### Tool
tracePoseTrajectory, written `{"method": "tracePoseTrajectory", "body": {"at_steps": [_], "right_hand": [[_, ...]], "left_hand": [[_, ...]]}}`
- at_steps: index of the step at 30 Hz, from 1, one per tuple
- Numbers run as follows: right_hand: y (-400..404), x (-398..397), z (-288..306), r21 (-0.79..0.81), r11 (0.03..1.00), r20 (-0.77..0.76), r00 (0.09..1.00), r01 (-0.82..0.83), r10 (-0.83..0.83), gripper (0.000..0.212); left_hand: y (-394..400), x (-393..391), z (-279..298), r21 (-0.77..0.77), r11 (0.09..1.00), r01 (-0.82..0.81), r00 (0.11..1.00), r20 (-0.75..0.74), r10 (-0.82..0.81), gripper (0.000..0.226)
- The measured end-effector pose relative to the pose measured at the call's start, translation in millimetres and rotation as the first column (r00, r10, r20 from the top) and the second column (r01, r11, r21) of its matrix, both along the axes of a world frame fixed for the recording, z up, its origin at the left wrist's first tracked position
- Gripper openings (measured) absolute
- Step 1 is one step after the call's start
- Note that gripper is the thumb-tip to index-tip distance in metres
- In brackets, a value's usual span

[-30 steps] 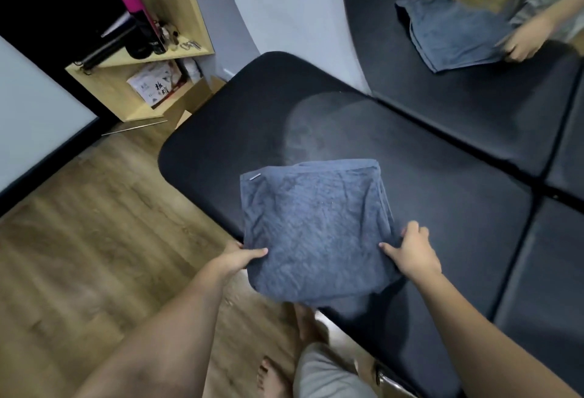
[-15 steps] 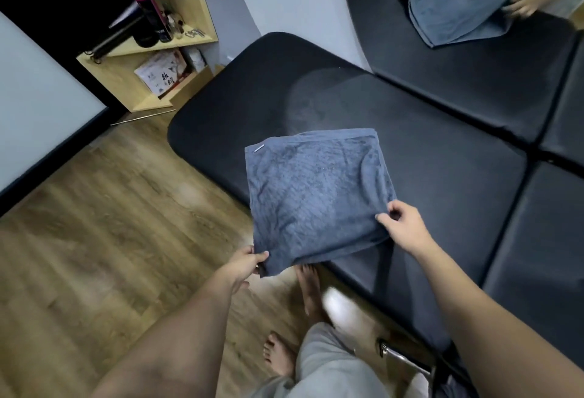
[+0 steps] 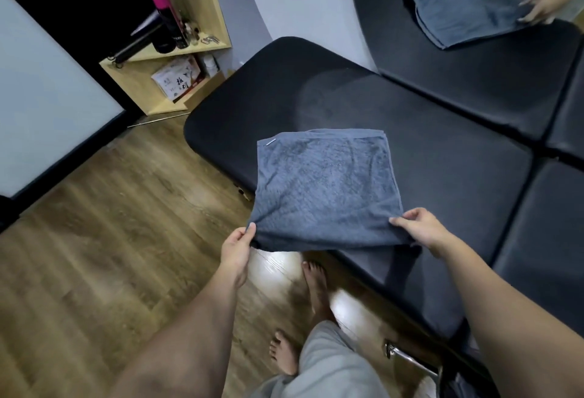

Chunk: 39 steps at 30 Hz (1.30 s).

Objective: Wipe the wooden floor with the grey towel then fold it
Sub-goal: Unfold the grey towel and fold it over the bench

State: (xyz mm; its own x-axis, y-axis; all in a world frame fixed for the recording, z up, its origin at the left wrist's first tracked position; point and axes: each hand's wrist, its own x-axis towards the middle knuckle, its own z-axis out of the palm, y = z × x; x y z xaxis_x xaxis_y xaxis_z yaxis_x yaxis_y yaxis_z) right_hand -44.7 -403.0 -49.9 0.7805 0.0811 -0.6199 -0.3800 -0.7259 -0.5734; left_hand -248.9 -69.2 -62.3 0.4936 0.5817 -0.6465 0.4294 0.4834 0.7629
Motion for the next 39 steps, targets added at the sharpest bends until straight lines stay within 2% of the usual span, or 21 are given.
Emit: {"method": "tracePoseTrajectory", "body": {"at_steps": [3, 5, 7, 8, 10, 13, 15, 17, 19, 20, 23, 26, 27, 29, 31, 33, 37, 39], "right_hand": [[-10, 2, 5, 0.037, 0.985, 0.082, 0.981, 0.171, -0.173, 0.027], [-15, 6, 11, 0.048, 0.974, 0.103, 0.969, 0.222, -0.226, 0.029], [-22, 6, 19, -0.017, 0.99, 0.061, 0.988, 0.14, -0.139, 0.016], [-24, 4, 22, -0.072, 0.995, 0.021, 0.998, 0.061, -0.06, 0.022], [-25, -1, 25, -0.199, 0.976, -0.072, 0.995, -0.083, 0.07, 0.042], [-24, -5, 31, -0.255, 0.963, -0.137, 0.989, -0.091, 0.057, 0.039], [-23, -4, 40, -0.26, 0.963, -0.191, 0.982, -0.064, 0.014, 0.043], [-18, -4, 54, -0.273, 0.954, -0.363, 0.932, -0.122, 0.015, 0.044], [-8, 0, 69, -0.196, 0.972, -0.51, 0.86, -0.134, 0.016, 0.042], [-1, 5, 76, -0.119, 0.99, -0.521, 0.853, -0.079, 0.006, 0.041], [32, 40, 113, 0.165, 0.969, -0.356, 0.927, 0.183, -0.115, 0.027], [75, 87, 166, 0.507, 0.801, -0.198, 0.947, 0.319, -0.251, 0.019], [89, 103, 185, 0.59, 0.738, -0.166, 0.944, 0.328, -0.286, 0.018], [116, 135, 227, 0.695, 0.649, -0.114, 0.938, 0.31, -0.327, 0.016], [141, 162, 267, 0.761, 0.593, -0.054, 0.937, 0.263, -0.346, 0.017], [163, 187, 304, 0.823, 0.526, -0.003, 0.927, 0.215, -0.374, 0.017], [190, 224, 369, 0.914, 0.384, 0.07, 0.885, 0.128, -0.46, 0.016], [193, 232, 390, 0.935, 0.341, 0.089, 0.867, 0.096, -0.489, 0.016]], "left_hand": [[1, -2, 1, 0.035, 0.999, 0.019, 1.0, -0.01, -0.019, 0.025], [3, -5, 0, 0.066, 0.98, 0.188, 0.977, -0.11, -0.181, 0.03], [1, -8, -7, -0.009, 0.94, 0.341, 0.918, -0.214, -0.335, 0.032], [0, -11, -9, -0.087, 0.932, 0.352, 0.9, -0.244, -0.362, 0.031], [-4, -16, -9, -0.242, 0.935, 0.258, 0.91, -0.264, -0.32, 0.024], [-1, -23, -2, -0.29, 0.941, 0.176, 0.922, -0.287, -0.261, 0.021], [4, -28, 6, -0.281, 0.932, 0.23, 0.909, -0.279, -0.309, 0.016], [15, -28, 14, -0.296, 0.903, 0.31, 0.879, -0.272, -0.391, 0.013], [37, -15, 30, -0.349, 0.885, 0.309, 0.864, -0.286, -0.415, 0.015], [50, -1, 43, -0.366, 0.885, 0.288, 0.868, -0.29, -0.403, 0.015], [101, 56, 100, -0.288, 0.919, 0.271, 0.917, -0.214, -0.338, 0.019], [144, 115, 175, -0.111, 0.966, 0.232, 0.971, -0.041, -0.237, 0.01], [153, 133, 202, -0.065, 0.974, 0.218, 0.976, 0.038, -0.216, 0.006], [166, 168, 253, 0.033, 0.985, 0.167, 0.97, 0.175, -0.17, 0.025], [174, 198, 298, 0.143, 0.98, 0.135, 0.954, 0.247, -0.168, 0.034], [183, 225, 340, 0.233, 0.966, 0.115, 0.932, 0.312, -0.186, 0.036], [200, 264, 414, 0.386, 0.921, -0.046, 0.864, 0.478, -0.157, 0.035], [207, 269, 440, 0.464, 0.88, -0.098, 0.848, 0.502, -0.17, 0.034]]}}
